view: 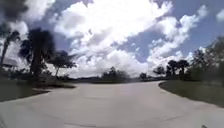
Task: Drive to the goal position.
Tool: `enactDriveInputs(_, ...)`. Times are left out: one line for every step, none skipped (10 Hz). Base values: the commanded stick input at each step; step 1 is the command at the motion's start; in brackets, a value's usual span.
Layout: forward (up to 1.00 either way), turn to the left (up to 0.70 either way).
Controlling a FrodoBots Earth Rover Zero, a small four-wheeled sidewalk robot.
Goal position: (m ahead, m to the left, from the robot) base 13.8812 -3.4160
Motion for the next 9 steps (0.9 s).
enactDriveInputs(1.00, 0.00)
enactDriveInputs(1.00, 0.00)
enactDriveInputs(1.00, 0.00)
enactDriveInputs(1.00, 0.00)
enactDriveInputs(1.00, 0.00)
enactDriveInputs(1.00, 0.00)
enactDriveInputs(1.00, 0.00)
enactDriveInputs(1.00, 0.00)
enactDriveInputs(1.00, 0.00)
